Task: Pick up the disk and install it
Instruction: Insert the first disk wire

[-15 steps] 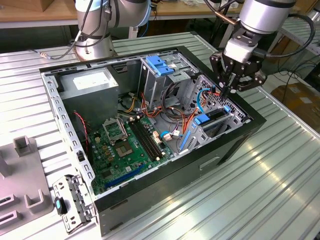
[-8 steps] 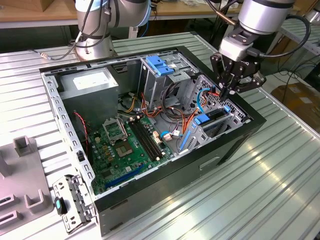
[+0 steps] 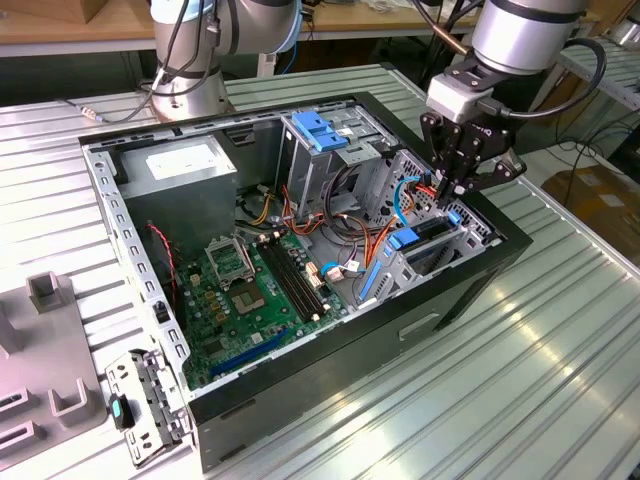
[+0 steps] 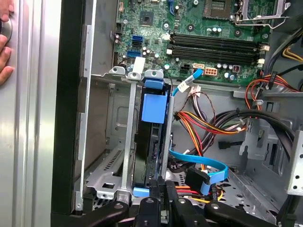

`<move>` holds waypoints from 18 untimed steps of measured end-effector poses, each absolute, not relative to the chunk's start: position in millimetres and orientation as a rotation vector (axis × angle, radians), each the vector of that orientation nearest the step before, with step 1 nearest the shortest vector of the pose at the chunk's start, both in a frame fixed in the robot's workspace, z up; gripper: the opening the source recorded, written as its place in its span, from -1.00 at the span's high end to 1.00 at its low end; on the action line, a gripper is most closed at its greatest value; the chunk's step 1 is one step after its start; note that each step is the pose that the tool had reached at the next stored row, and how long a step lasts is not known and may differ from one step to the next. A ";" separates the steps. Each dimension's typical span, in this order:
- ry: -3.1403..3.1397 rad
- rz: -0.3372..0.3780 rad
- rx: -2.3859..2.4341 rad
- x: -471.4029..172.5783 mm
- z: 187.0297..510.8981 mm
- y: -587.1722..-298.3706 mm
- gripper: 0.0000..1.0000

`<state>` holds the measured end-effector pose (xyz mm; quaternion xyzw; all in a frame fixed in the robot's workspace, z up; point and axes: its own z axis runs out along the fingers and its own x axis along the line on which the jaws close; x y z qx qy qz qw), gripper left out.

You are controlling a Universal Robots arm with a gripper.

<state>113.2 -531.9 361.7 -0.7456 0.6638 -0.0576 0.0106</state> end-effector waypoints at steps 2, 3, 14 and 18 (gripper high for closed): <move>2.072 -0.180 -2.327 113.2 361.7 -531.9 0.67; 2.072 -0.180 -2.327 113.2 361.7 -531.9 0.67; 2.072 -0.181 -2.327 113.2 361.7 -531.9 0.67; 2.076 -0.182 -2.324 113.2 361.6 -531.8 0.67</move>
